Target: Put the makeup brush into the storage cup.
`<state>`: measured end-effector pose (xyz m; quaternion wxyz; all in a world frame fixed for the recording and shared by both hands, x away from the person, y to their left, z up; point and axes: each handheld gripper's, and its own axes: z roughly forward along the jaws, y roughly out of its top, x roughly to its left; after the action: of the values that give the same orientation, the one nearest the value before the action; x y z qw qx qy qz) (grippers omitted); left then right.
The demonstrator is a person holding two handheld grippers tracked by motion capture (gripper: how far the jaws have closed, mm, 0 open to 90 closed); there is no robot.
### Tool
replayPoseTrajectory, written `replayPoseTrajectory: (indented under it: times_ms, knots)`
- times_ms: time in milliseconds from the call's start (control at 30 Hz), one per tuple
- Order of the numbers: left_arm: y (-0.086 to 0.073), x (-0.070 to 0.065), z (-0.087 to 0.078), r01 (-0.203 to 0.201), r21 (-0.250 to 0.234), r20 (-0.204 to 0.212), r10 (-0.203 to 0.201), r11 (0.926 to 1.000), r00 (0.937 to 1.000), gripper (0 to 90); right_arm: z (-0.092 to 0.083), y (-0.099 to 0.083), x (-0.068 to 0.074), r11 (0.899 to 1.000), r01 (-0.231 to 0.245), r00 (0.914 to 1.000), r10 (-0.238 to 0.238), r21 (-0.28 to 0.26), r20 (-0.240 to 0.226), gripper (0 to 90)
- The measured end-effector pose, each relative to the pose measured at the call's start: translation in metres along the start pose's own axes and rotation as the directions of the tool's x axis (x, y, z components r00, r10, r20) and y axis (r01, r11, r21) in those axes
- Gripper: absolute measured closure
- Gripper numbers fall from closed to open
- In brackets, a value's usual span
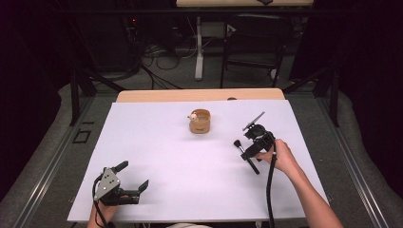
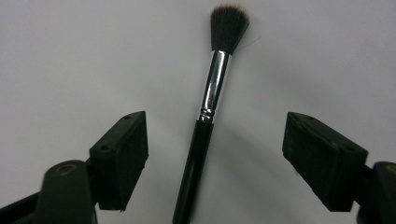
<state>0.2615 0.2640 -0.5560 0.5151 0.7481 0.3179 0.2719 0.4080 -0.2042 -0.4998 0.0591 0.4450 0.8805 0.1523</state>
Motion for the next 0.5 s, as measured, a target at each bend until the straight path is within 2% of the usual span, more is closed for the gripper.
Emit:
replayPoseTrajectory:
  times_ms: [67, 200, 267, 300, 333, 367, 400, 433, 467, 500]
  knots:
    - [0.000, 0.000, 0.000, 0.000, 0.000, 0.000, 0.000, 1.0000, 1.0000, 0.1, 0.001, 0.001, 0.000, 1.000, 0.009, 0.9999, -0.009, 0.016, -0.007, 25.5]
    - [0.000, 0.000, 0.000, 0.001, -0.001, 0.000, -0.001, 1.0000, 1.0000, 0.1, 0.005, 0.001, 0.003, 1.000, -0.014, 0.9998, 0.014, 0.027, -0.011, 34.6]
    - [0.000, 0.000, 0.000, 0.001, -0.001, 0.000, -0.001, 1.0000, 1.0000, 0.1, 0.006, 0.001, 0.004, 0.999, -0.010, 0.9999, 0.011, 0.037, -0.009, 39.1]
    - [0.000, 0.000, 0.000, 0.001, -0.002, 0.000, -0.001, 1.0000, 1.0000, 0.1, 0.009, 0.000, 0.004, 1.000, -0.012, 0.9998, 0.012, 0.017, -0.013, 41.6]
    - [0.000, 0.000, 0.000, 0.001, -0.001, 0.000, 0.000, 1.0000, 1.0000, 0.1, 0.006, 0.001, 0.005, 0.995, -0.005, 1.0000, 0.005, 0.103, 0.001, 44.5]
    - [0.000, 0.000, 0.000, 0.001, -0.001, 0.001, -0.001, 1.0000, 1.0000, 0.1, 0.009, -0.001, 0.006, 0.997, -0.028, 0.9994, 0.030, 0.067, -0.018, 46.4]
    - [0.000, 0.000, 0.000, 0.001, -0.001, 0.001, -0.001, 1.0000, 1.0000, 0.1, 0.011, -0.002, 0.005, 0.998, -0.012, 0.9998, 0.014, 0.066, -0.015, 48.0]
    - [0.000, 0.000, 0.000, 0.001, -0.001, 0.001, -0.001, 1.0000, 1.0000, 0.1, 0.012, -0.002, 0.002, 0.997, 0.033, 0.9994, -0.032, 0.064, -0.016, 50.1]
    - [0.000, 0.000, 0.000, 0.001, -0.002, 0.001, -0.001, 1.0000, 1.0000, 0.1, 0.010, -0.002, 0.004, 0.994, 0.005, 1.0000, -0.004, 0.106, -0.008, 52.2]
    - [0.000, 0.000, 0.000, 0.001, -0.001, 0.001, -0.001, 1.0000, 1.0000, 0.1, 0.014, -0.005, 0.007, 0.997, -0.043, 0.9989, 0.044, 0.060, -0.017, 53.5]
